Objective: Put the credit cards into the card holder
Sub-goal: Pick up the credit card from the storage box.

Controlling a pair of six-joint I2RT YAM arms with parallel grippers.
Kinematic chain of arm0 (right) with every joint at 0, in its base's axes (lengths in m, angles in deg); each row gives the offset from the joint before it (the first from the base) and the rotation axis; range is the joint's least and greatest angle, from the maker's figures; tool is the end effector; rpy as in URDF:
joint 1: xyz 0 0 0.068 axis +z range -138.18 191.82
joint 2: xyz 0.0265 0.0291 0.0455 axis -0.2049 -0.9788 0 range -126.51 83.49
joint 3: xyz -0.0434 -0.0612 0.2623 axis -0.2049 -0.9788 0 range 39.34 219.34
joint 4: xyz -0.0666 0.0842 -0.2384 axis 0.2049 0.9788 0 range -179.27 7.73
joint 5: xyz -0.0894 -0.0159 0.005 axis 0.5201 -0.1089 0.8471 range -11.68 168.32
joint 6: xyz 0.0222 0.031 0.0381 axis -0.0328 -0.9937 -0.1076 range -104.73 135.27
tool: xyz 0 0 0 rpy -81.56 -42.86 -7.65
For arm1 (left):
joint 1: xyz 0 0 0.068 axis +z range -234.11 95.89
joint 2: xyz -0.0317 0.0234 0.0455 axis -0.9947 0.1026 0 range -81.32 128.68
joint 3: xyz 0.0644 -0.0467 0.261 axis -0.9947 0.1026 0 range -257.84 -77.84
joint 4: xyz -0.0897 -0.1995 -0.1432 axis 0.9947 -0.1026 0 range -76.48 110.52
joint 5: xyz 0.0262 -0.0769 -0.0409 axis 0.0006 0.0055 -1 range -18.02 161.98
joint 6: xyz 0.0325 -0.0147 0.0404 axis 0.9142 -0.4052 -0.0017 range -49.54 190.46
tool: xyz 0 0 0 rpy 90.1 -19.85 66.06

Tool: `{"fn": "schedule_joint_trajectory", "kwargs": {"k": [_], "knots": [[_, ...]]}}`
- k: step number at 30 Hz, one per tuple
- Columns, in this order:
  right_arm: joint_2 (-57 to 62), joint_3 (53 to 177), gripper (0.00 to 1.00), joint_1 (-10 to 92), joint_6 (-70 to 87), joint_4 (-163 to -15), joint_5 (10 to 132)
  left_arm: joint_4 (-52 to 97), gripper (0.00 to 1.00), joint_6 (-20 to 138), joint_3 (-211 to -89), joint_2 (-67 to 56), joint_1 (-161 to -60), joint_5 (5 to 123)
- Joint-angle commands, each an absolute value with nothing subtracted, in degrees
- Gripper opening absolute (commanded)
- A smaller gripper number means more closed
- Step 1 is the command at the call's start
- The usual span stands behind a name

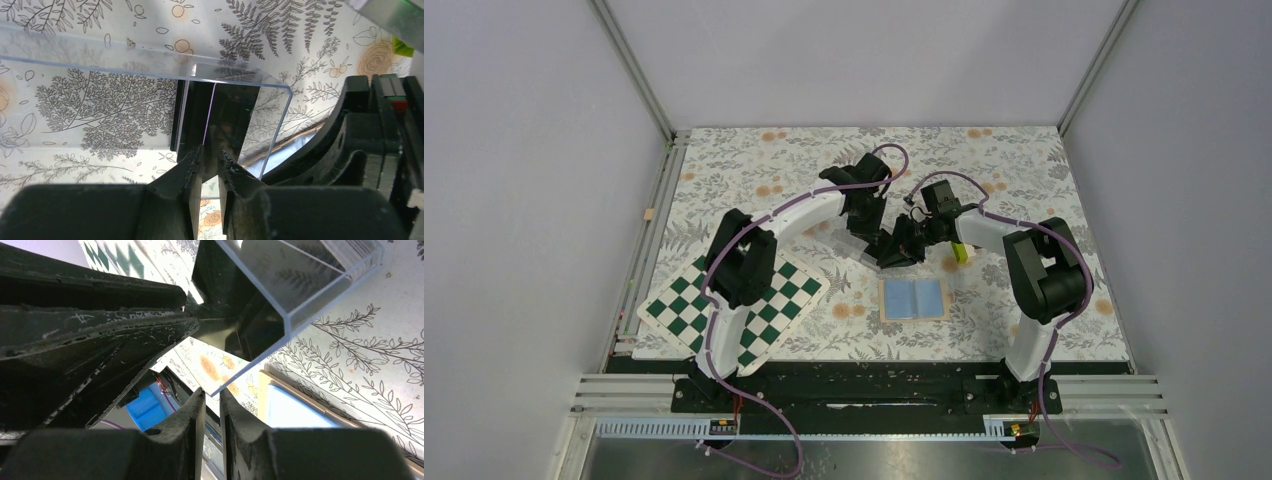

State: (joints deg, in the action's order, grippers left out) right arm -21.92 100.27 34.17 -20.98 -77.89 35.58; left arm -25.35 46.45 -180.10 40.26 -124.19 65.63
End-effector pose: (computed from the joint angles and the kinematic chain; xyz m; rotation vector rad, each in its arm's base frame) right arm 0.3268 0.1605 0.1563 0.0047 2.7011 1.3180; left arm 0.3458 -0.2962 0.2146 0.4249 2.7645 -0.4578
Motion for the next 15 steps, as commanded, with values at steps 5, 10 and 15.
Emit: {"fn": "schedule_joint_trajectory", "kwargs": {"k": [5,10,15], "knots": [[-22.6,101.8,0.23,34.3,-19.7,-77.1,36.7,-21.3,0.17,45.7,-178.9,37.4,-124.6,58.3],[-22.6,101.9,0.23,34.3,-19.5,-76.9,36.8,-21.3,0.18,45.9,-179.0,36.8,-124.5,57.8],[-22.3,101.9,0.23,34.3,-19.3,-76.5,37.0,-21.3,0.18,46.5,-178.4,36.7,-124.3,56.6]]}}
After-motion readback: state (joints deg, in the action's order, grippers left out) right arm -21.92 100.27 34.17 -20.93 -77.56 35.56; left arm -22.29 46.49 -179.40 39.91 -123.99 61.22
